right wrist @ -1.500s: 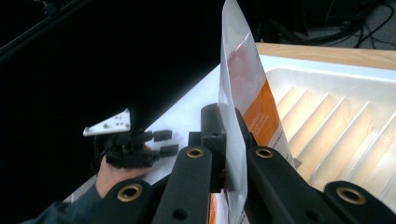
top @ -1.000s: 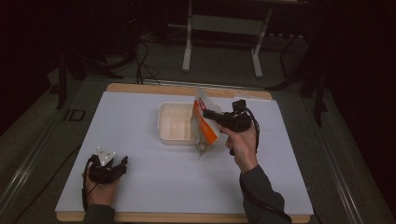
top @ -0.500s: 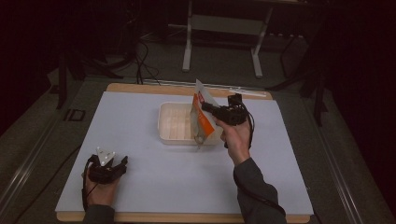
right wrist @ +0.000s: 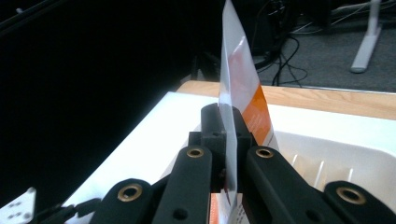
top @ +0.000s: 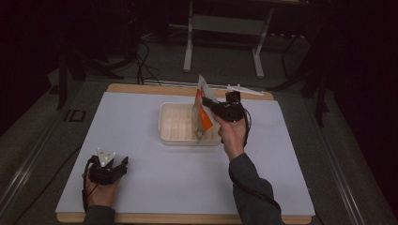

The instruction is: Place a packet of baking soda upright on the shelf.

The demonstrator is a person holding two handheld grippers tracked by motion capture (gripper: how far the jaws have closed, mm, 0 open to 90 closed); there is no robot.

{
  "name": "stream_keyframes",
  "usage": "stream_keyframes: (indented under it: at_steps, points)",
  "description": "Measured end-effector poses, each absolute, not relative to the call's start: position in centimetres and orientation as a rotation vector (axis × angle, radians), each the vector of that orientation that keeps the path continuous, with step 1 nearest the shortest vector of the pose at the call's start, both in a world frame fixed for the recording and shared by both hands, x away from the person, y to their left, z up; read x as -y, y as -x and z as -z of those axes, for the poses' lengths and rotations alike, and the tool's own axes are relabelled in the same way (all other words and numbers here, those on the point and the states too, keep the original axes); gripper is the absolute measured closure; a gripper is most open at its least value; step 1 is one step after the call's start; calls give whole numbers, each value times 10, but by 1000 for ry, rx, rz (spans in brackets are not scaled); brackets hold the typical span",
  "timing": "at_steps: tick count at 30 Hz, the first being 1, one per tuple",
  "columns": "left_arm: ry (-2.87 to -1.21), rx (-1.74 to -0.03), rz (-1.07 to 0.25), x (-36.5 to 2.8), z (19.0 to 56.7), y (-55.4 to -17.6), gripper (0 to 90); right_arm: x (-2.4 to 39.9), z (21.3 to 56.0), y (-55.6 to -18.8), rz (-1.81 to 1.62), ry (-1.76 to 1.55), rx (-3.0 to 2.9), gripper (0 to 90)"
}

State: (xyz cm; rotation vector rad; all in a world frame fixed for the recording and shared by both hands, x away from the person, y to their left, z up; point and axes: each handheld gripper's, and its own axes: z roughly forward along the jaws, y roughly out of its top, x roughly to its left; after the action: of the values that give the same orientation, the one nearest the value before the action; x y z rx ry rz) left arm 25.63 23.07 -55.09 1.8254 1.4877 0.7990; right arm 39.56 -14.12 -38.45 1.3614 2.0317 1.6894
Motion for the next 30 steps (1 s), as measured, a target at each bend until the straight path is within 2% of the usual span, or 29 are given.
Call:
stream_keyframes:
  at_steps: [16, 30]
  points:
    - [-1824, -1487, -792, -231, 551, -256, 439, 133, 388, -412, -1668, -1375, -1931, 900]
    - [-1825, -1484, -796, -231, 551, -256, 439, 122, 402, -407, -1651, -1323, -1916, 900]
